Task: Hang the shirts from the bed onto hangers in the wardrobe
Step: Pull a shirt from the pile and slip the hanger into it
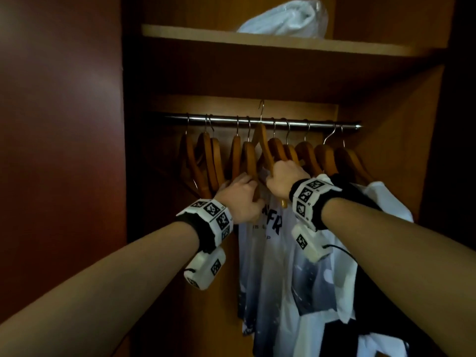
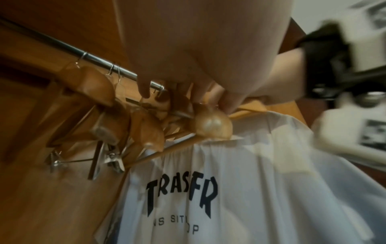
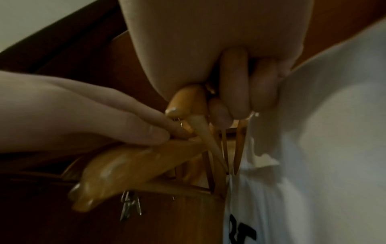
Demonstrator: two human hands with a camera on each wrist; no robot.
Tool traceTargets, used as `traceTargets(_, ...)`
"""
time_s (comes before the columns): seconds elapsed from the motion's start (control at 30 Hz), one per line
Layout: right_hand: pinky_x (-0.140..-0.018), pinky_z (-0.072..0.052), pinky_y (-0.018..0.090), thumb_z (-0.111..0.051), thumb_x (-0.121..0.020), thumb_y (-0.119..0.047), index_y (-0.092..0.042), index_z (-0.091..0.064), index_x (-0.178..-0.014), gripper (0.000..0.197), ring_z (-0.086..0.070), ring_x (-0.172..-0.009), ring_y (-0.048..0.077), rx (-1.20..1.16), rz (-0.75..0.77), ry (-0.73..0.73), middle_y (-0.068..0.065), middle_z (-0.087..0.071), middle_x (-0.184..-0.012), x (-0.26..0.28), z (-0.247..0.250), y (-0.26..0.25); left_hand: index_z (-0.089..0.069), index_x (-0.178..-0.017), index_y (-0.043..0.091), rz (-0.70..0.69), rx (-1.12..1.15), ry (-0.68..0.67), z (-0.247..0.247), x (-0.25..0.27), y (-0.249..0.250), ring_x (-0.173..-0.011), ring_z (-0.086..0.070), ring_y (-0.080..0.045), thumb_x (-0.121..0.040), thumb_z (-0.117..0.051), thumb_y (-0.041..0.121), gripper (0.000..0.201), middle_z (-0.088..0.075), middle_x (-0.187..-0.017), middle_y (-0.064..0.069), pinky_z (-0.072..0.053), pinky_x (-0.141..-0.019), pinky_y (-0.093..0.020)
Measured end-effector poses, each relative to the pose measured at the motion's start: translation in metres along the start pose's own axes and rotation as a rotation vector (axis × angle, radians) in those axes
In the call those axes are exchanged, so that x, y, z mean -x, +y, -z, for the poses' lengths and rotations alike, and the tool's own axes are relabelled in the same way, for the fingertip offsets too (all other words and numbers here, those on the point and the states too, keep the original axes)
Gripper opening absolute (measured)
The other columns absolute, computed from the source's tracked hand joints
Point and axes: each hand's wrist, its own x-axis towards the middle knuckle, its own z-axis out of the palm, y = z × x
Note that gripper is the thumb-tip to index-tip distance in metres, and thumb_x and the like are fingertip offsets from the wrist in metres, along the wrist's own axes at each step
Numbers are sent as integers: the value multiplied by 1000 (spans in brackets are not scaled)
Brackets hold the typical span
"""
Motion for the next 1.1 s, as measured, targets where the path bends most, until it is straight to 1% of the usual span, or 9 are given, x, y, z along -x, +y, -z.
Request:
traceTargets(0.1,-84,-52,39,-49,-95,-34,-10,-59,-102,27,-60,-102,32,-15,-26,19,10,-58,-117,15,-3,16,-29,-153,17,-12,79,75,-3,0,-3,-151,-9,-15,-101,-39,42,58,-21,-162,1,-10,-122,-42)
traceTargets(0.23,-109,-38,35,-47,-94,-29,-15,-31,-150,60,-37,-139,25,-34,24,60,3,-29,-157,61,-8,48,-29,-153,12,-14,242,199,-5,-6,5,-148,-22,-22,-101,-44,36,59,-28,-159,-7,-19,-121,-36)
traceTargets(0.3,-93,-44,29,-48,-97,-27,-13,-46,-136,41,-52,-124,29,-37,21,34,8,-45,-143,95,-4,61,-23,-154,8,-27,307,203,-5,-9,23,-149,-20,-25,-98,-50,32,67,-23,-160,-11,-18,-122,-36)
traceTargets(0.4,-71,-44,32,-54,-96,-34,-24,-47,-87,14,-60,-83,31,-77,-43,19,8,-58,-90,145,4,82,-12,-156,7,-71,360,209,-7,-10,61,-151,-9,-25,-94,-56,24,78,-12,-163,-13,-11,-124,-36)
traceTargets(0.53,-63,-38,29,-55,-97,-33,-19,-51,-92,16,-53,-65,23,-12,-62,-20,-4,-49,-66,216,22,112,-10,-156,7,-52,375,244,-25,-9,98,-151,-10,-31,-92,-60,27,84,-11,-162,-17,-14,-123,-44)
traceTargets(0.7,-64,-42,31,-54,-96,-35,-21,-47,-93,15,-59,-71,28,56,-146,-58,-2,-53,-68,293,48,138,-39,-130,8,-100,463,178,-40,9,159,-116,-52,-46,-91,-59,23,47,-55,-126,-25,-43,-99,-50)
traceTargets(0.8,-68,-41,32,-55,-92,-33,-25,-45,-93,13,-57,-82,30,217,-317,-74,-1,-52,-80,339,67,165,-42,-112,12,-216,438,168,-36,42,212,-96,-61,-46,-89,-61,29,34,-64,-103,-23,-50,-80,-48)
traceTargets(0.93,-70,-46,33,-59,-88,-26,-16,-57,-102,18,-64,-94,34,248,-598,-19,8,-59,-99,404,95,197,-48,-108,16,-435,363,159,-36,111,311,-95,-64,-44,-83,-65,41,40,-67,-100,-18,-49,-76,-44)
traceTargets(1.1,-68,-62,40,-66,-83,-25,-12,-60,-91,16,-72,-68,25,-72,-964,206,6,-70,-83,507,136,241,-47,-106,18,-600,472,-11,-57,220,449,-93,-65,-40,-82,-66,46,42,-68,-100,-12,-46,-74,-41)
